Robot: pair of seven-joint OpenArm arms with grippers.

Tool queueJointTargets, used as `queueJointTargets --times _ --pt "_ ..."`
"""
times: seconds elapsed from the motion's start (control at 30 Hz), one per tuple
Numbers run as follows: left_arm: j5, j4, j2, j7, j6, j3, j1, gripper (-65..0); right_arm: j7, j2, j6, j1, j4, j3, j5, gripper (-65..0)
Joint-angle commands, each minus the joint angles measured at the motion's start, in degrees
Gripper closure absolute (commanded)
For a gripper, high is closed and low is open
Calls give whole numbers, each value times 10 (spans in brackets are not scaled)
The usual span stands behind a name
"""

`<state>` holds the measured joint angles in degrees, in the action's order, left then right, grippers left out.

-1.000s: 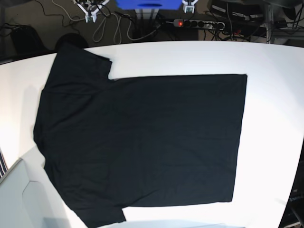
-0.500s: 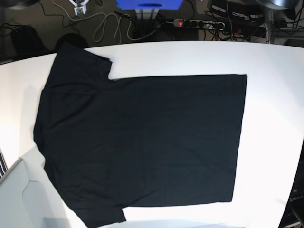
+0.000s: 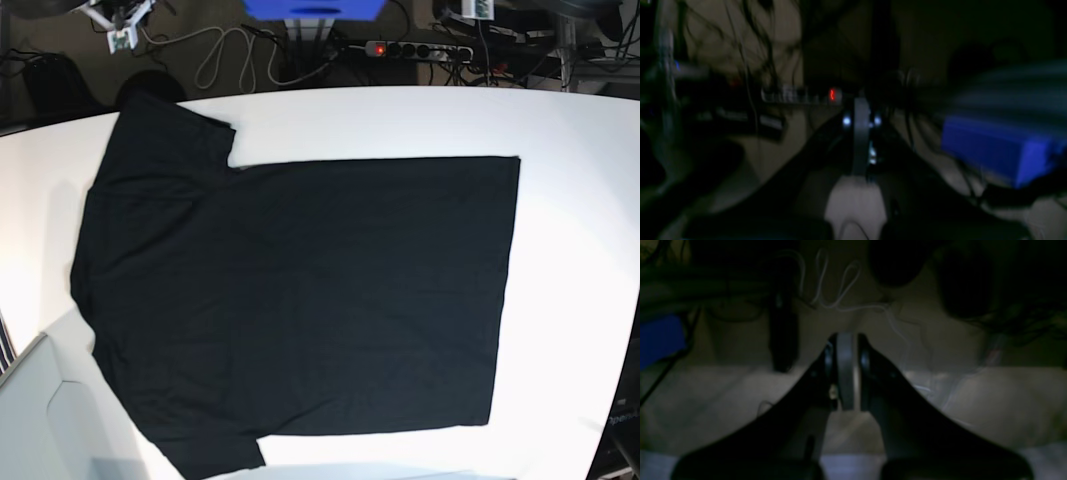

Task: Fold the T-shirt properly
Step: 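Lower both grippers and pinch the shirt's shoulder corners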

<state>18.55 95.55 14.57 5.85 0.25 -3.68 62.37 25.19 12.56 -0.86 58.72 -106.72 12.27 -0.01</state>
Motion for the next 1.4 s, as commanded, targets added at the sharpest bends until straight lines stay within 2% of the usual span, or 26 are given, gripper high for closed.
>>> queueJointTargets --times 0.0,0.1,0.17,0.37,0.43,0.5,0.6,0.67,0.73,0.87,1.0,1.13,1.33,1.37 --pt "0 24 2 12 0 -12 26 0 -1 1 -27 17 -36 10 3 -2" --pt "0 95 2 12 0 -42 48 0 29 -1 -80 36 -117 32 3 -4" --pt "1 136 2 12 0 -59 59 0 35 -13 -103 37 -144 40 3 -4" --pt "1 205 2 12 -1 -104 55 -14 37 -24 -110 -2 -145 59 2 -27" --pt "1 213 2 12 -1 -115 35 -103 37 -25 -110 -20 -146 59 2 -84" --pt "1 213 2 12 -2 -124 14 -224 37 -25 -110 -34 -146 56 2 -170" --pt "2 209 2 12 -2 -140 -25 -358 37 -25 -110 -53 -146 59 3 -281" --pt "2 207 2 11 -1 -150 -54 -395 37 -25 -110 -65 -146 59 3 -320" --pt "2 206 2 -27 -1 -159 -85 -403 37 -25 -110 -77 -146 59 3 -332" --pt "6 203 0 -147 -2 -182 -167 -403 38 -25 -110 -96 -145 59 3 -333" --pt "63 159 -18 -215 -4 -233 -240 -403 38 -25 -110 -100 -145 58 3 -333" --pt "100 107 -13 -236 -4 -250 -281 -405 38 -25 -110 -100 -143 59 3 -333" --pt "102 9 -12 -233 -6 -247 -332 -406 38 -25 -110 -106 -142 59 1 -335" --pt "102 -2 -12 -233 -19 -244 -338 -405 38 -25 -110 -106 -142 59 1 -334"
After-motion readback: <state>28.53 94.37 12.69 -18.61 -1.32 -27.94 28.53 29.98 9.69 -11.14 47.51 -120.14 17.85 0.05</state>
